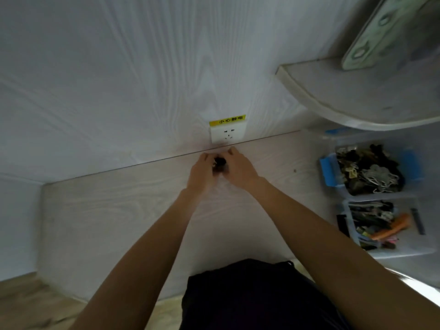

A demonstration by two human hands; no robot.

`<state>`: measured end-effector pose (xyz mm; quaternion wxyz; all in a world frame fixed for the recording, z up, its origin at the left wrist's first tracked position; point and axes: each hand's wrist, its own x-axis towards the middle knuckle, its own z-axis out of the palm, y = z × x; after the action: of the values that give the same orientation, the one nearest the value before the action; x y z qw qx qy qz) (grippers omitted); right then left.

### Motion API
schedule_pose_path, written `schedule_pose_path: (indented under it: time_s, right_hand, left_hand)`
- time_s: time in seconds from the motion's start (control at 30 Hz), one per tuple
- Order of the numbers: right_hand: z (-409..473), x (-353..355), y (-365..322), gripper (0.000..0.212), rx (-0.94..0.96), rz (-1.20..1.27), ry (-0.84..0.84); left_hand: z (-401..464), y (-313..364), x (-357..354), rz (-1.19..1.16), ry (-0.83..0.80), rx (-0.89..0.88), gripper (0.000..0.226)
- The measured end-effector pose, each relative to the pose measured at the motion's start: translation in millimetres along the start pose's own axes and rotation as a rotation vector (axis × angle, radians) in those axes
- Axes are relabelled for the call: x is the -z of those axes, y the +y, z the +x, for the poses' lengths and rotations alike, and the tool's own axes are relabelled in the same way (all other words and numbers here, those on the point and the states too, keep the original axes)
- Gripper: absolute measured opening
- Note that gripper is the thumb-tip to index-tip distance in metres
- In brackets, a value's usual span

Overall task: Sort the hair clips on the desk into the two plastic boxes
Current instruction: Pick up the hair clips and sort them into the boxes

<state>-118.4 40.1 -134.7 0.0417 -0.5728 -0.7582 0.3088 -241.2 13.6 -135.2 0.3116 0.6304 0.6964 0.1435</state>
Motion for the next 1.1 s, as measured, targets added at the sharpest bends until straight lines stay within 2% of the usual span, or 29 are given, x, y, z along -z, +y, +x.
schedule_pose_path:
  time_s: [0.2,0.33,0.47,0.57,0.63,0.7,0.77,0.9,1.03,1.1]
  right_hand:
    - [-58.6,11.7,19.8,0.035,-0.037,0.17,-0.056]
    - [-117.3,35.3,35.8,0.026,-0.14,0.471,0.033]
    - [-161.1,73.2,60.2,0.025,-0.218,0.613,0.161]
    - [-177.6,108.9,88.4,0.028,-0.323,0.629,0.26]
    - [-183.5,134.8,108.0,0.027,-0.369,0.509,0.309]
    - [-189.3,161.2,127.8,0.028,-0.403,0.38,0.373]
    - [-191.4,182.9,146.4,0.032,-0.402,0.44,0.427]
    - [-184.9,208.7,178.7,0.024,-0.361,0.49,0.457]
    - [-179.3,221.3,212.1,0.033,-0.362,0.496,0.418]
    - [-180.6,223.5,220.3,0.039,-0.342,0.416,0.378]
  left_hand:
    - [-45.0,23.3,-1.9,-0.106,-0.131,-0.056,0.041]
    - [-74.8,54.9,-7.0,-0.304,-0.217,-0.099,0.051]
    - [-78.8,113.5,-17.2,-0.458,-0.309,-0.175,0.042]
    - [-68.4,171.2,-31.2,-0.472,-0.296,-0.283,0.033]
    - [-59.2,206.6,-44.7,-0.49,-0.265,-0.324,0.029]
    - [-51.5,240.1,-60.0,-0.483,-0.219,-0.362,0.029]
    - [-43.2,265.5,-74.3,-0.466,-0.158,-0.373,0.027]
    - [-27.0,278.9,-90.2,-0.475,-0.111,-0.256,0.015]
    - [-28.9,275.7,-92.9,-0.153,-0.137,-0.312,0.029]
    - [-34.4,269.8,-93.7,-0.045,-0.146,-0.38,0.035]
